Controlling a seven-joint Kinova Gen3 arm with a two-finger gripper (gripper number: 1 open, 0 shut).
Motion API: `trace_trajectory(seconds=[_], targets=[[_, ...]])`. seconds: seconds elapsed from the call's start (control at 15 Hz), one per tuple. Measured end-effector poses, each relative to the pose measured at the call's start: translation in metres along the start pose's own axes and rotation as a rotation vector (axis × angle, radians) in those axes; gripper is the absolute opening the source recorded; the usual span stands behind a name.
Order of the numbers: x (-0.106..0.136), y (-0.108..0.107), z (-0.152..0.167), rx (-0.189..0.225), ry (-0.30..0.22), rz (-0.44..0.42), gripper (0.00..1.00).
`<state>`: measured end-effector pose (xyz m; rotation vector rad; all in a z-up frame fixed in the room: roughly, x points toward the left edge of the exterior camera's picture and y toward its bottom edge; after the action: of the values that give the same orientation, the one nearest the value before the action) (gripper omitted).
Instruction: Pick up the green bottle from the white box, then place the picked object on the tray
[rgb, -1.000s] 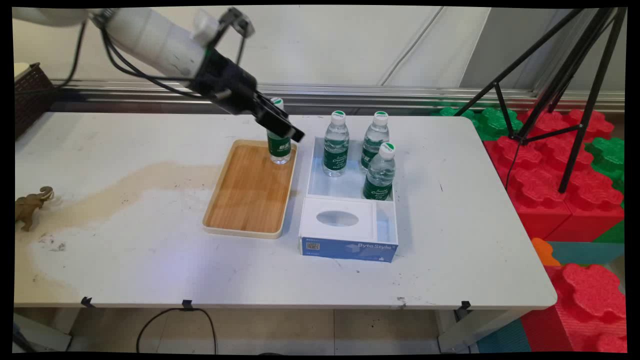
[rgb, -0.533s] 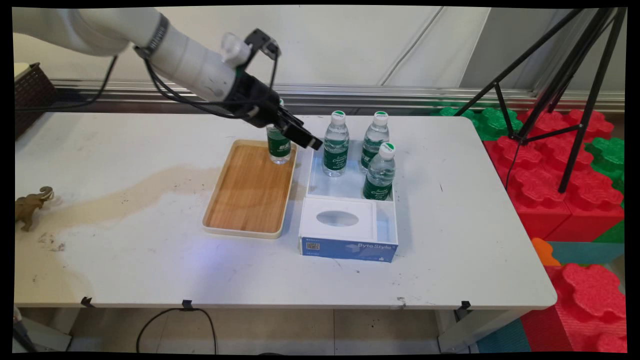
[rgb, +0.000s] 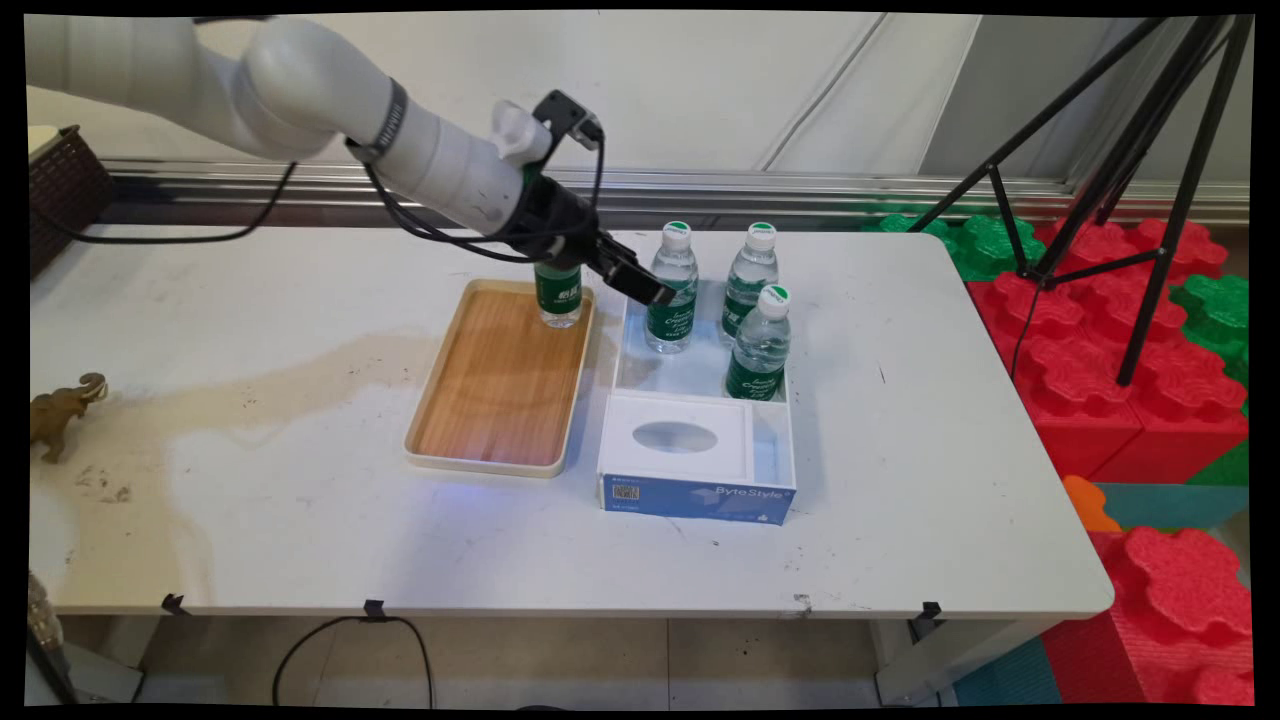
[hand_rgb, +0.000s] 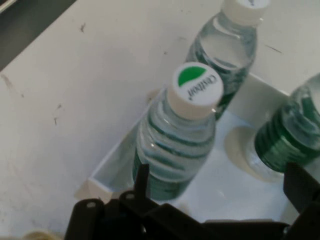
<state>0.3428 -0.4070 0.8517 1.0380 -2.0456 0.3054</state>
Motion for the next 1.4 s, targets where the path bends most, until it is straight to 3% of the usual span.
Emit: trace_trajectory(seconds=[0.87,0.93,1.4], targets=[[-0.006,-0.017,0.059,0.032,0.057,0.004,1.00],[-0.007,-0.016,0.060,0.027,0.061,0.008,0.00],[-0.005,-0.011,0.051,-0.008,0.078,0.026,0.00]])
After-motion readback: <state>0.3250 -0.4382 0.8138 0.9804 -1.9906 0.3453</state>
